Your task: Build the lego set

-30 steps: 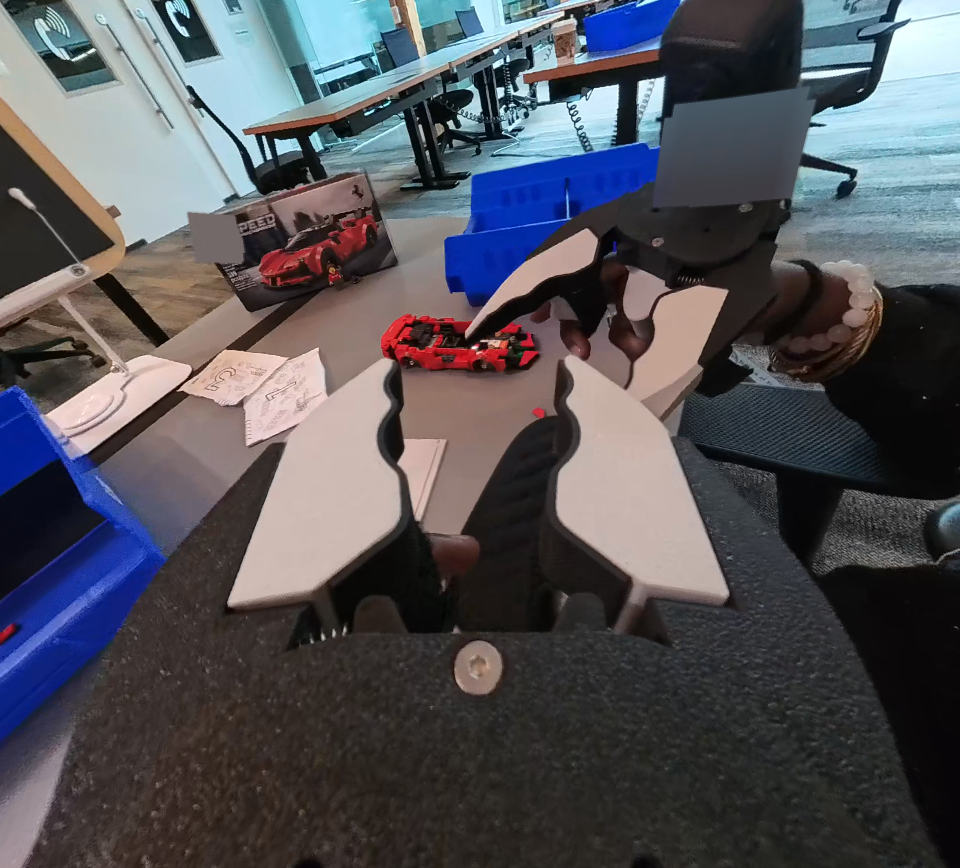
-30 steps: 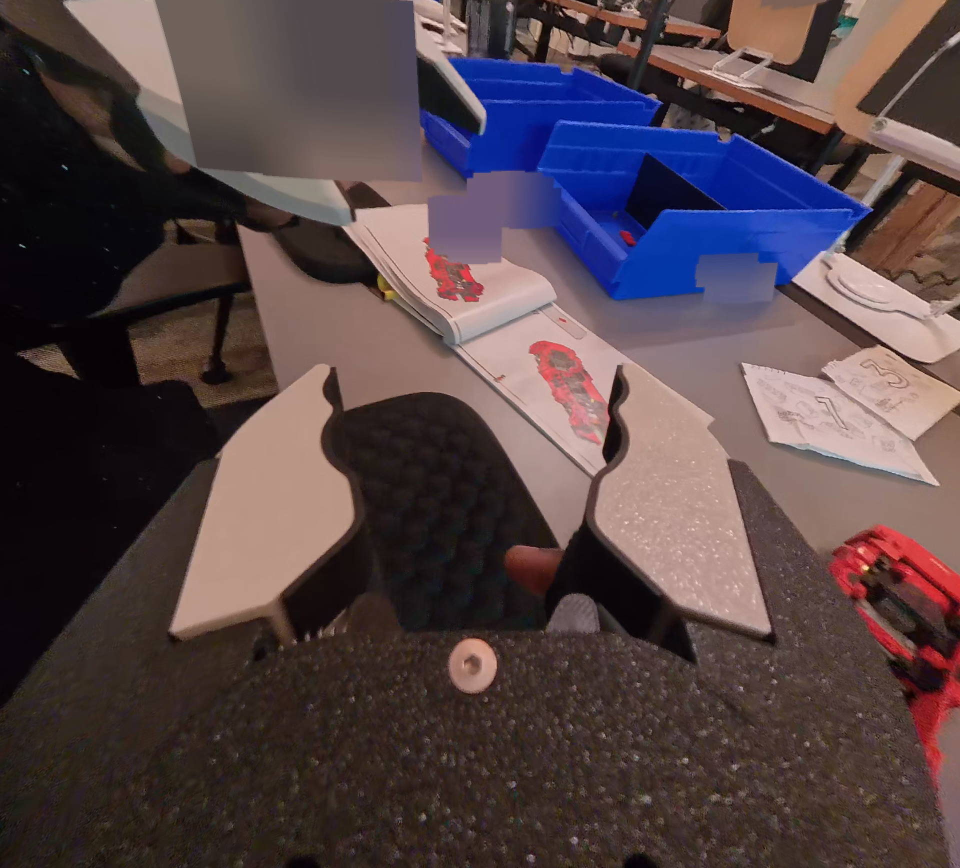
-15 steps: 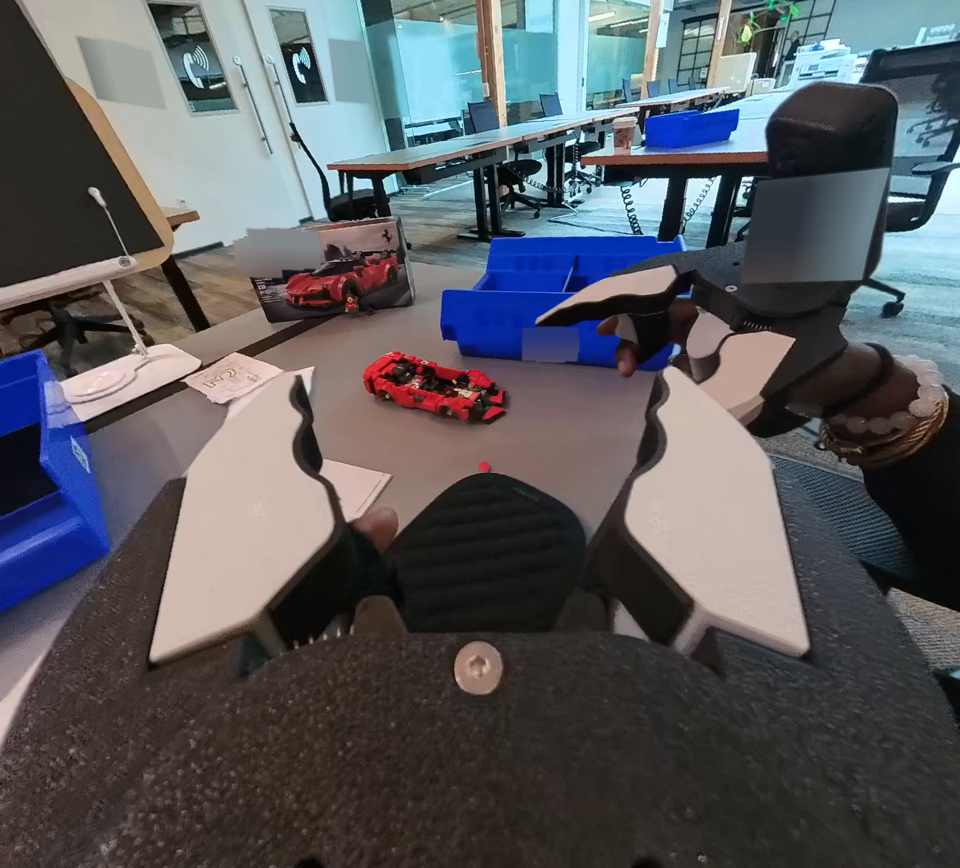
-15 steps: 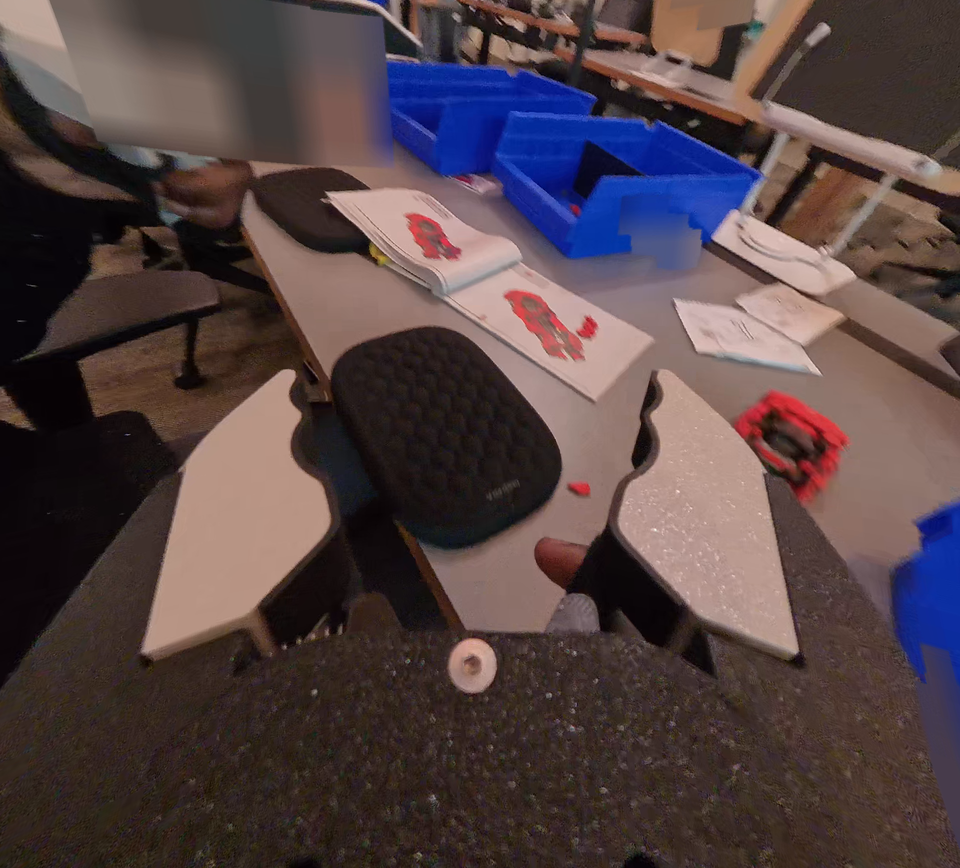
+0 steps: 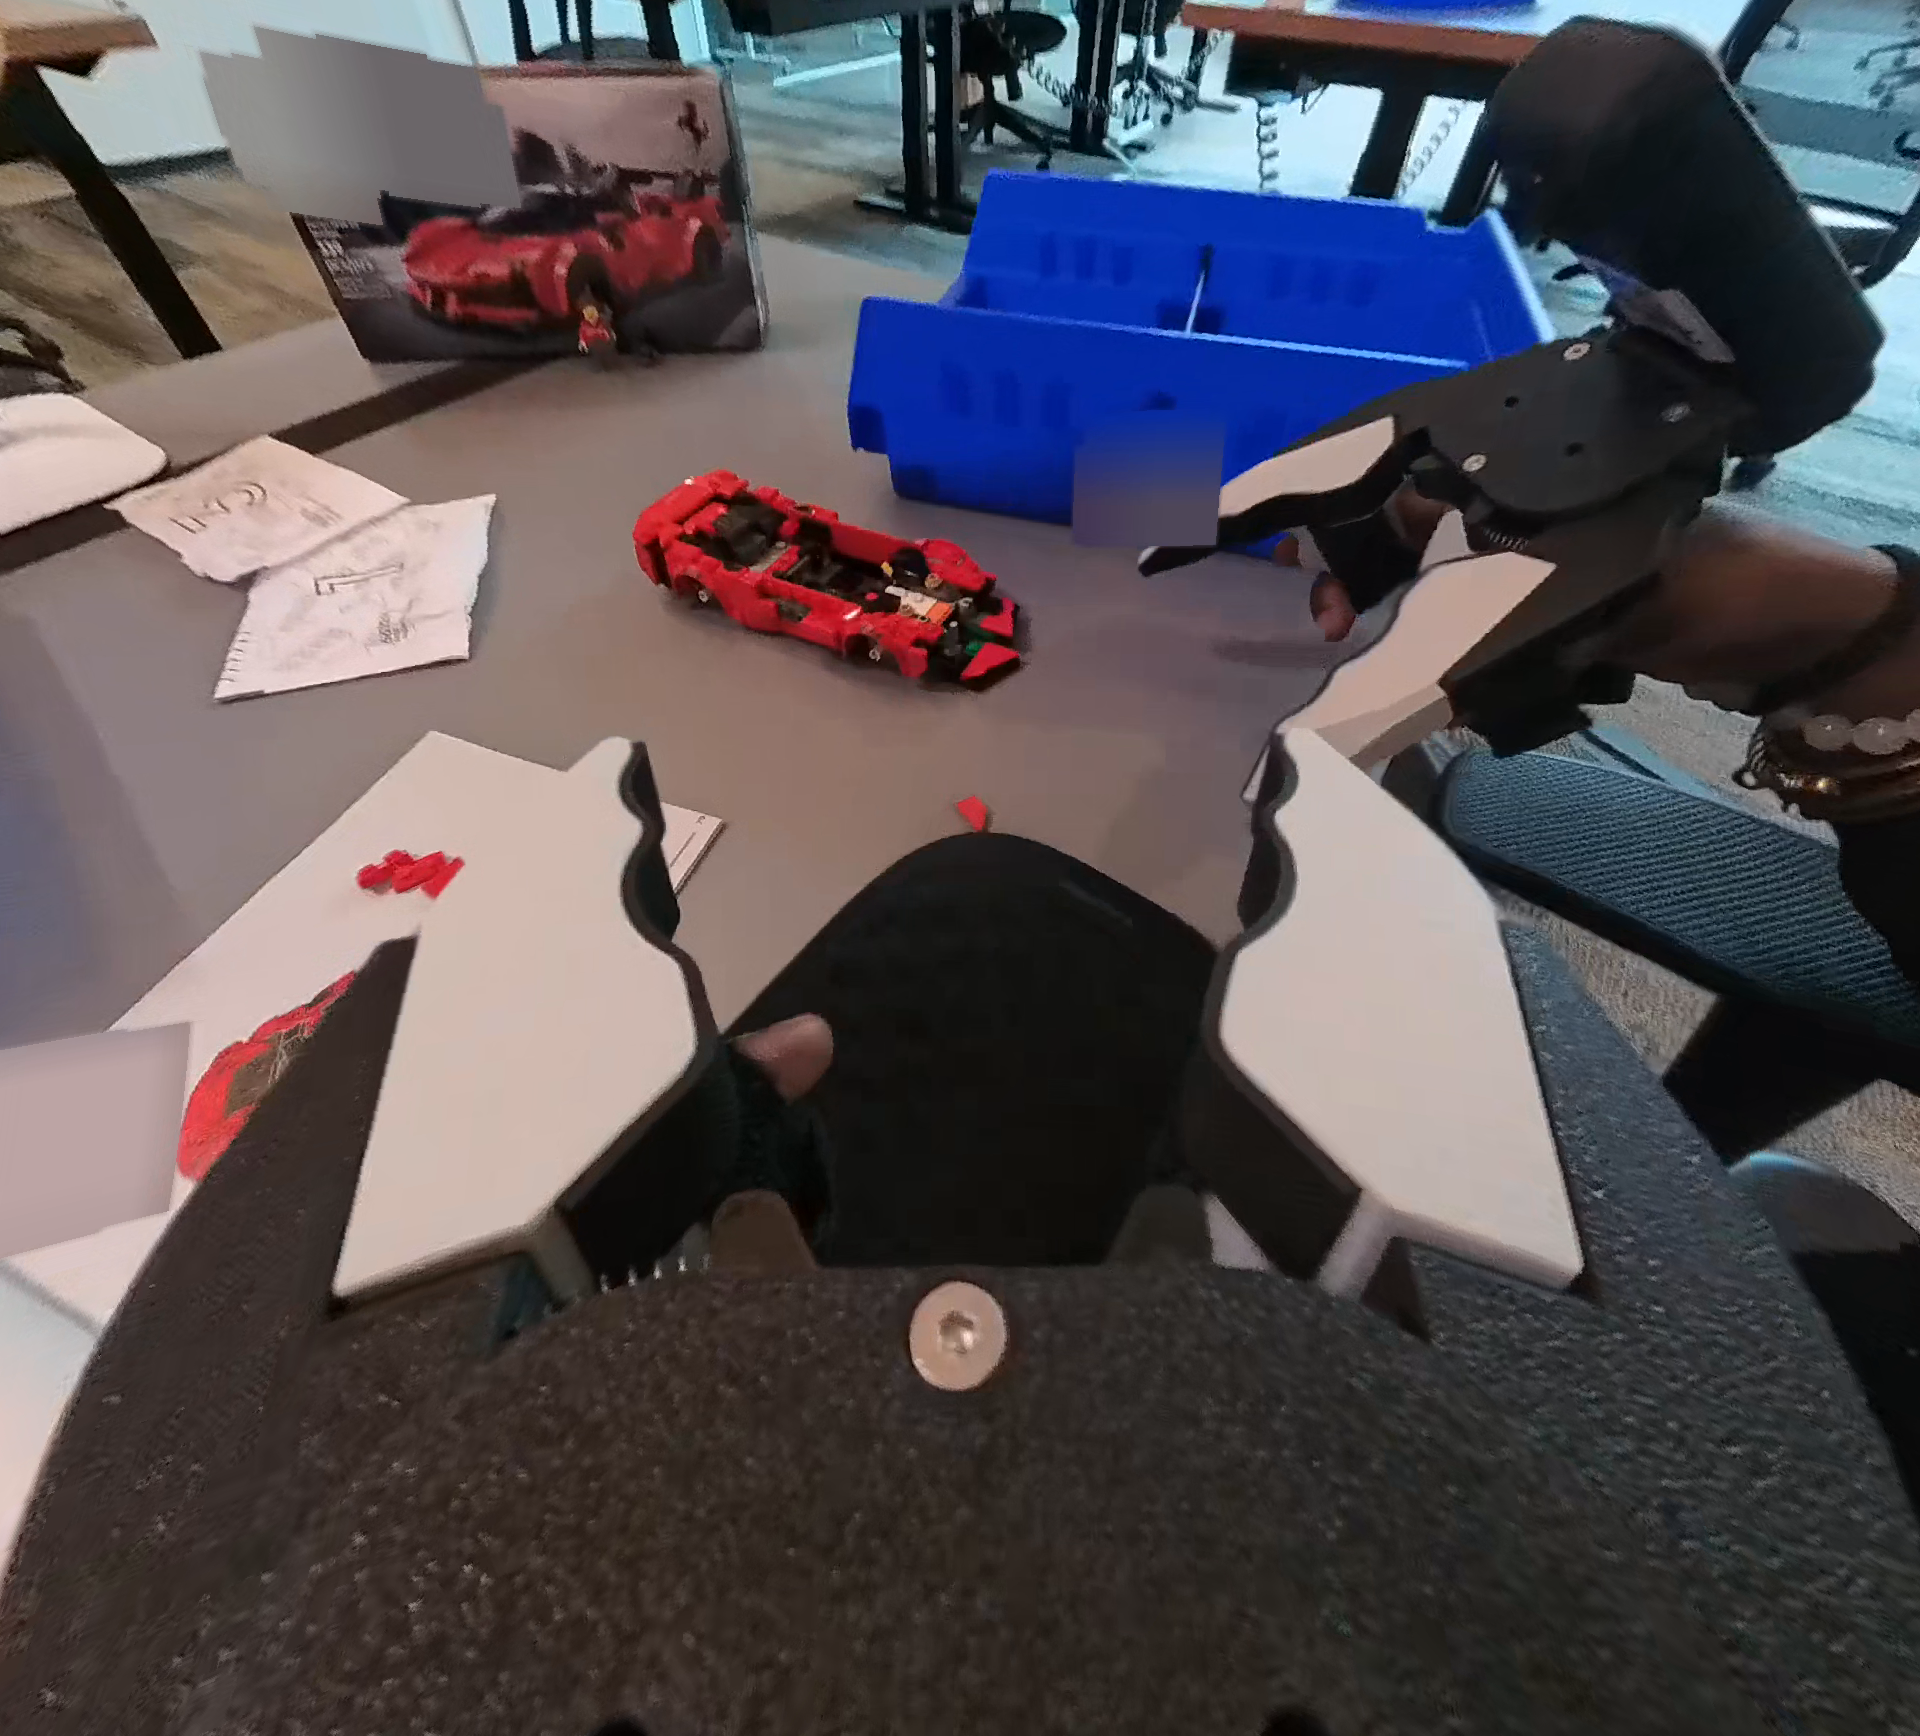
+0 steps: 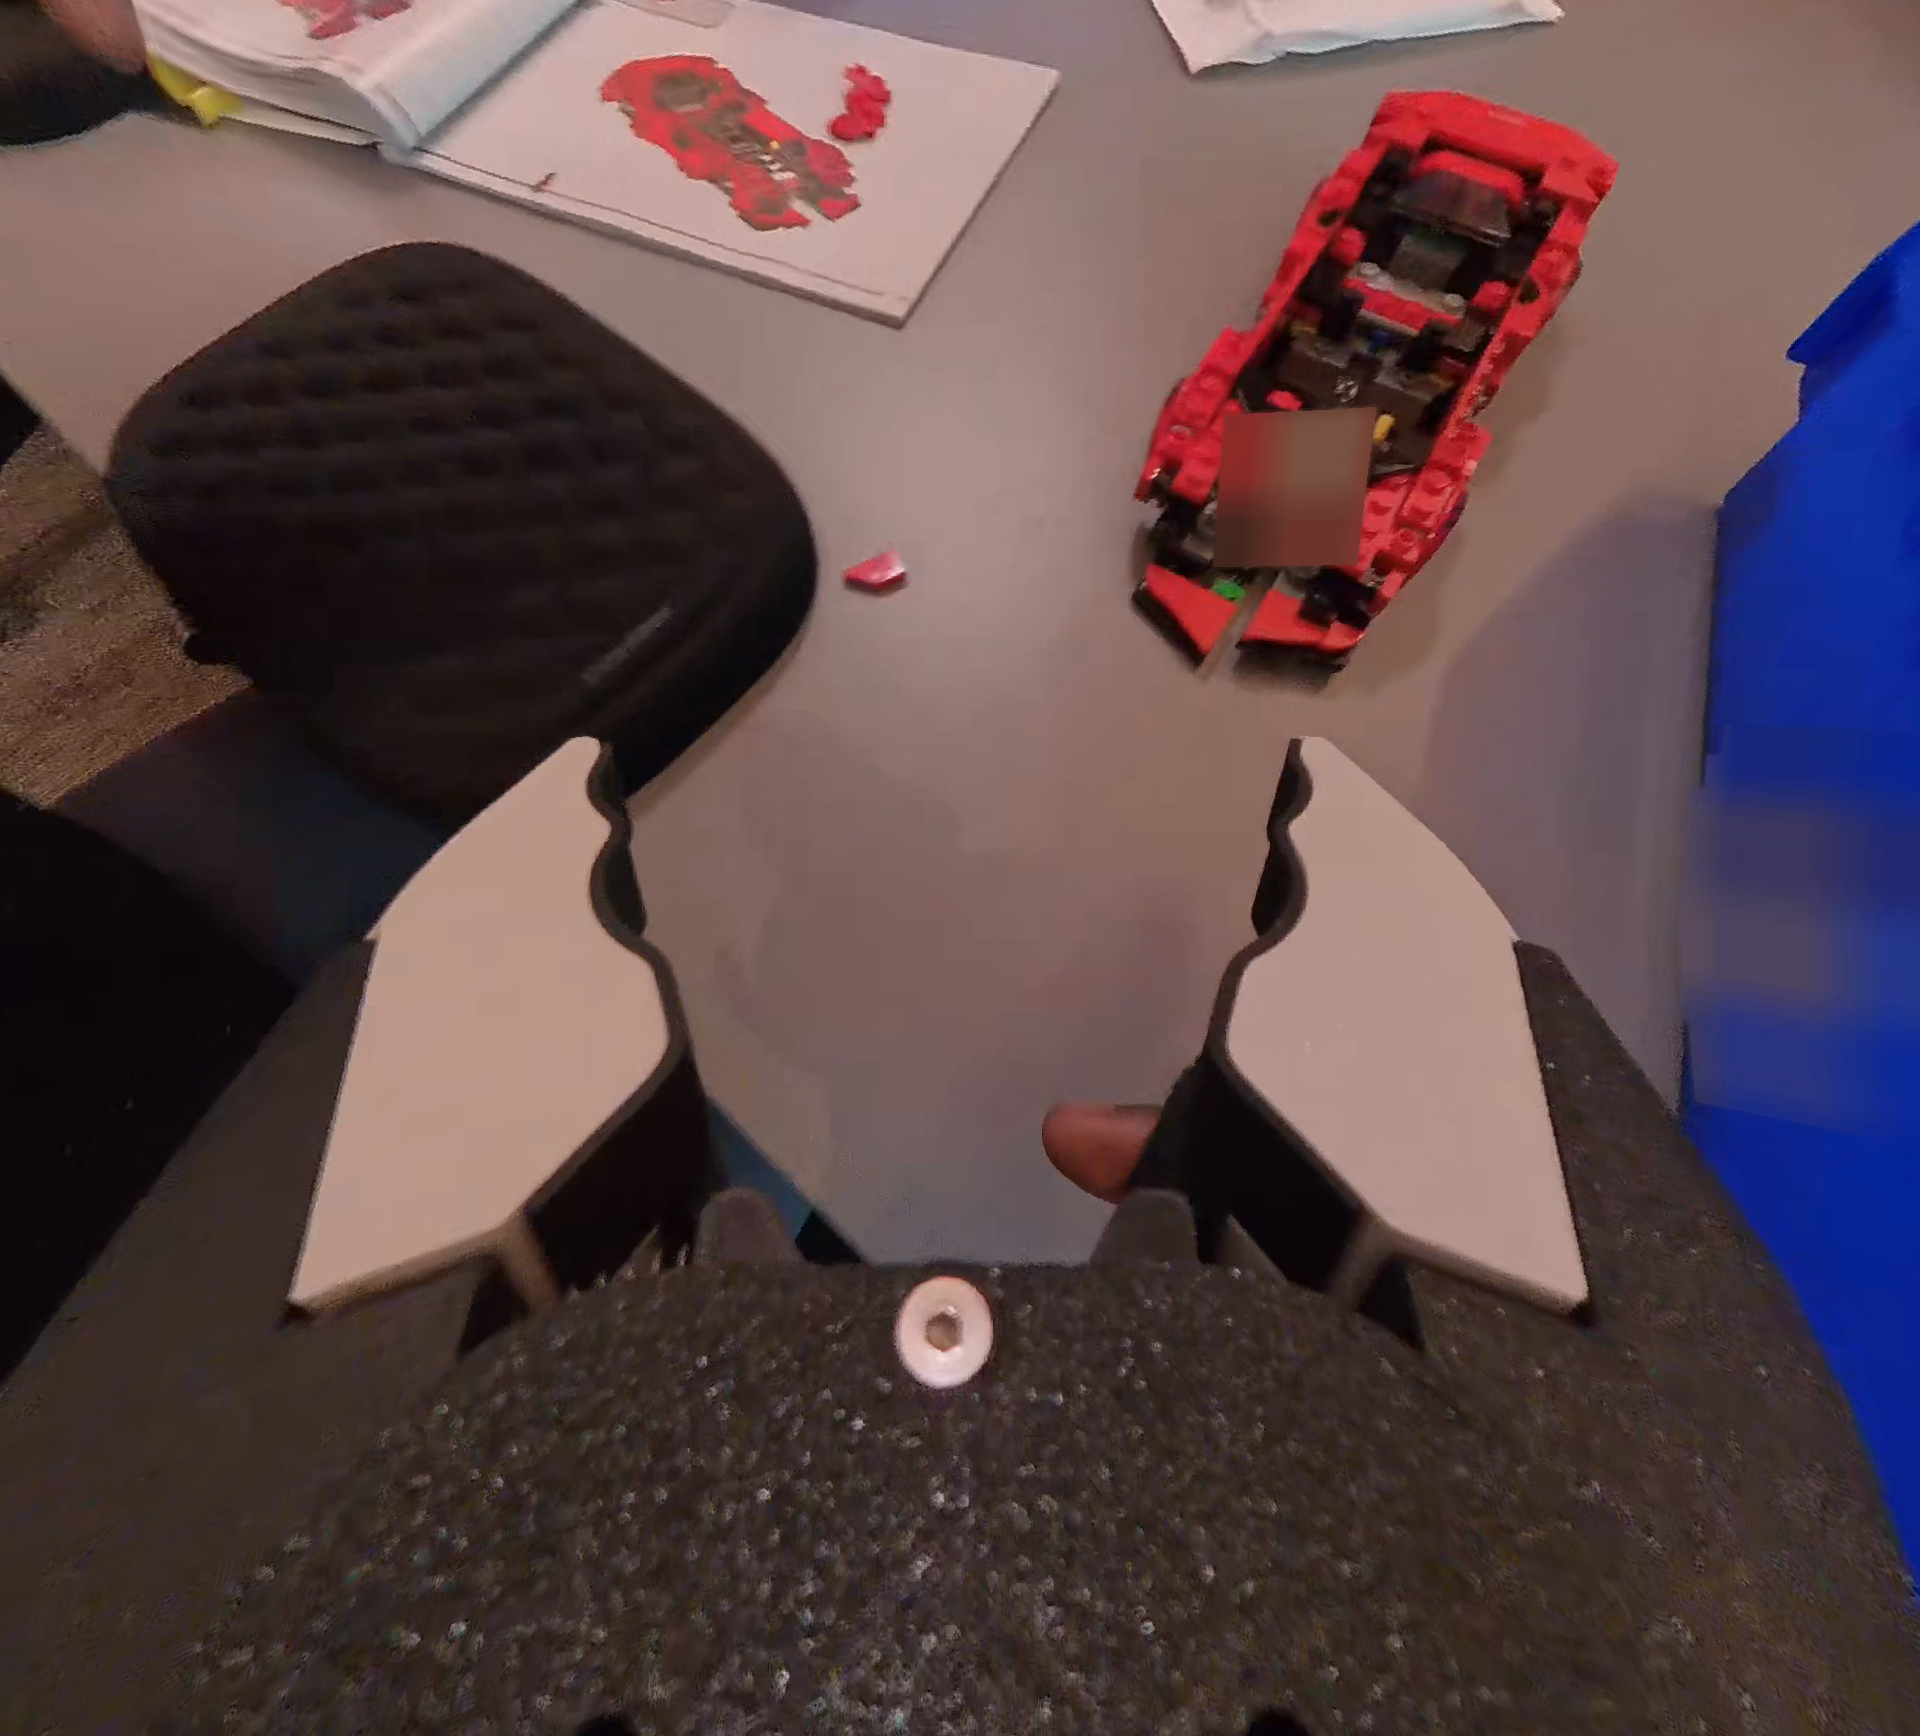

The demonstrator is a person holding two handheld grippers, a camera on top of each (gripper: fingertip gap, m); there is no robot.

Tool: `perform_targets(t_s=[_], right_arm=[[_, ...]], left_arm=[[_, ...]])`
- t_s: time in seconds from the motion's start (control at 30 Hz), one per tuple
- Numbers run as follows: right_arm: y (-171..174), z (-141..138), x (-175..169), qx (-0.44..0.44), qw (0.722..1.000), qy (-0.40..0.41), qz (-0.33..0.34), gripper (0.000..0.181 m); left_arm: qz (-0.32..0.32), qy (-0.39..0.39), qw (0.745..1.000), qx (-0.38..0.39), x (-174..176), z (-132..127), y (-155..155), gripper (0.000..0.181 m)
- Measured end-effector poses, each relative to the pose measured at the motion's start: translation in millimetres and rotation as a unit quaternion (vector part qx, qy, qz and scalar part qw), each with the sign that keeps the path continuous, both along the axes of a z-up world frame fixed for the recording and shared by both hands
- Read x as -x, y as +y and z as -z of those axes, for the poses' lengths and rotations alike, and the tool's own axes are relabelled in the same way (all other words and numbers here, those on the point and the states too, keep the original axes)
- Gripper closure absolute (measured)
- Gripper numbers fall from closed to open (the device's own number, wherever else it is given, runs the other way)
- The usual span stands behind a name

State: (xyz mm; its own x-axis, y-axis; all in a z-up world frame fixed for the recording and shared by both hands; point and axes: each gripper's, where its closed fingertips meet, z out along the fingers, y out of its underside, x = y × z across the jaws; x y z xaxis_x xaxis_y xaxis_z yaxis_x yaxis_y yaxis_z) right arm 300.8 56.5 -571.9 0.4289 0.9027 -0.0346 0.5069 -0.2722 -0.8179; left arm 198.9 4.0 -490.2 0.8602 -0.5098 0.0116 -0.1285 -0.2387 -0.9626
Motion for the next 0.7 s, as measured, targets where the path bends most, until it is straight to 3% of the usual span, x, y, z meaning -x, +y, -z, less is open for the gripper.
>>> perform_targets(t_s=[0.2, 0.3, 0.47, 0.5, 0.57, 0.7], right_arm=[[56, 19, 14, 0.024, 0.999, -0.031, 0.017, 0.068], [81, 36, 14, 0.039, 0.996, -0.074, 0.021, 0.066], [92, 42, 22, 0.068, 0.995, -0.068, 0.001, 0.071], [87, 39, 27, 0.073, 0.996, -0.053, -0.017, 0.082], [75, 36, 34, 0.077, 0.996, -0.030, -0.046, 0.085], [74, 39, 28, 0.047, 0.997, -0.027, -0.046, 0.076]], left_arm=[[0.038, 0.044, 0.998, 0.025, 19, 23, 50, 0.092], [0.094, 0.036, 0.993, 0.060, 10, 42, 73, 0.098], [0.150, 0.014, 0.982, 0.117, -22, 57, 88, 0.104], [0.147, 0.024, 0.982, 0.112, -25, 60, 88, 0.105], [0.143, 0.053, 0.983, 0.103, -29, 68, 87, 0.105], [0.124, 0.111, 0.983, 0.076, -29, 73, 88, 0.112]])
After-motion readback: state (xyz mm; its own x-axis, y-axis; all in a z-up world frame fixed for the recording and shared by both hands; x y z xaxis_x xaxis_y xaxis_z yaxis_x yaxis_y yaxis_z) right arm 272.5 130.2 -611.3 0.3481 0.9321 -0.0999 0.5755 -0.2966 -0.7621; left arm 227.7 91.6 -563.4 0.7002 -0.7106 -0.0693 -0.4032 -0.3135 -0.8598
